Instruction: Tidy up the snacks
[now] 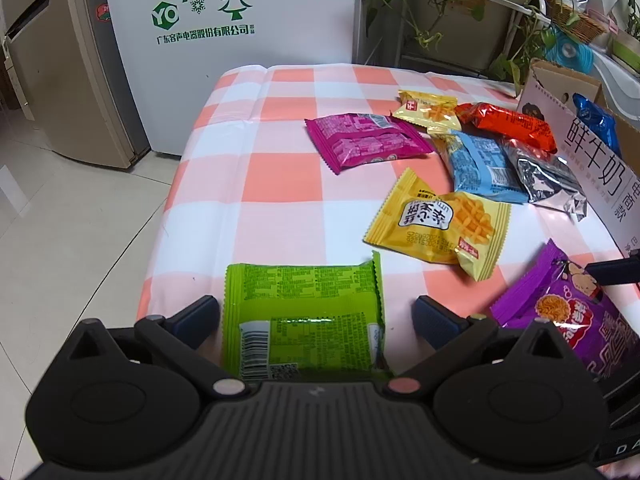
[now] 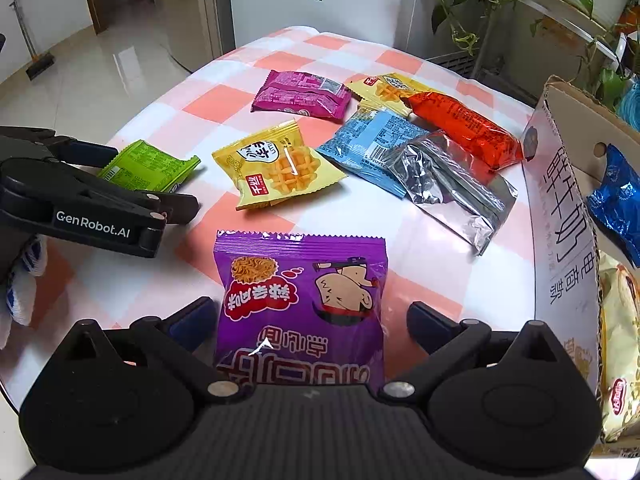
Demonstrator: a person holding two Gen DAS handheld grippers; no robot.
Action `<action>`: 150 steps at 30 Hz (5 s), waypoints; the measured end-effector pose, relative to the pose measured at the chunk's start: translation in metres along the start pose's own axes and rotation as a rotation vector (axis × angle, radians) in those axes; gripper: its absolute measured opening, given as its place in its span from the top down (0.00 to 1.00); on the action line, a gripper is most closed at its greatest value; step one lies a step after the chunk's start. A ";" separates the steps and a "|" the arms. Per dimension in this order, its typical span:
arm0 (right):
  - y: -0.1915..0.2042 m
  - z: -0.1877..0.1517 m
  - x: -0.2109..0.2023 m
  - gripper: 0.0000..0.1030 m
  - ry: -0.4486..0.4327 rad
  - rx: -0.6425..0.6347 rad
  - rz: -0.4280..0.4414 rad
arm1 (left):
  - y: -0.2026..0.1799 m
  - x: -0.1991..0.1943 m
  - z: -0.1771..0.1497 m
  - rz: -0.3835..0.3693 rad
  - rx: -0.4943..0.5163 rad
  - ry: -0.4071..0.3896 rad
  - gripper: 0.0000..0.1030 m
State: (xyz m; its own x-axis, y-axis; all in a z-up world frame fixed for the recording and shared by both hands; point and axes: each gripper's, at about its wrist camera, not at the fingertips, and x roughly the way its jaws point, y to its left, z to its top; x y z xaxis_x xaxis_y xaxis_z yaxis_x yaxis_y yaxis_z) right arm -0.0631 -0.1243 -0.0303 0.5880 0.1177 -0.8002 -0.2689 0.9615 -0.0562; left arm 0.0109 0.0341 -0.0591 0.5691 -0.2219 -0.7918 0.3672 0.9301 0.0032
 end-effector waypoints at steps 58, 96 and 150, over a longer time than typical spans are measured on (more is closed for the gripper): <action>-0.017 -0.001 -0.090 0.28 -0.269 -0.077 -0.037 | -0.064 -0.083 -0.025 0.000 0.115 -0.132 0.42; -0.156 0.025 -0.126 0.34 -0.310 0.169 -0.132 | -0.213 -0.088 0.053 -0.253 0.215 -0.259 0.42; -0.173 0.031 -0.122 0.10 -0.324 0.269 0.037 | -0.067 -0.059 0.034 -0.083 0.121 -0.122 0.14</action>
State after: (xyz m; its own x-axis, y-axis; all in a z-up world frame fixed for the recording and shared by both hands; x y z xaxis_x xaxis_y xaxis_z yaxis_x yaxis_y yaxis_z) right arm -0.0648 -0.2973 0.0958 0.8026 0.1838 -0.5675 -0.1104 0.9807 0.1614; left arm -0.0222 -0.0254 0.0079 0.6153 -0.3374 -0.7125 0.4983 0.8668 0.0198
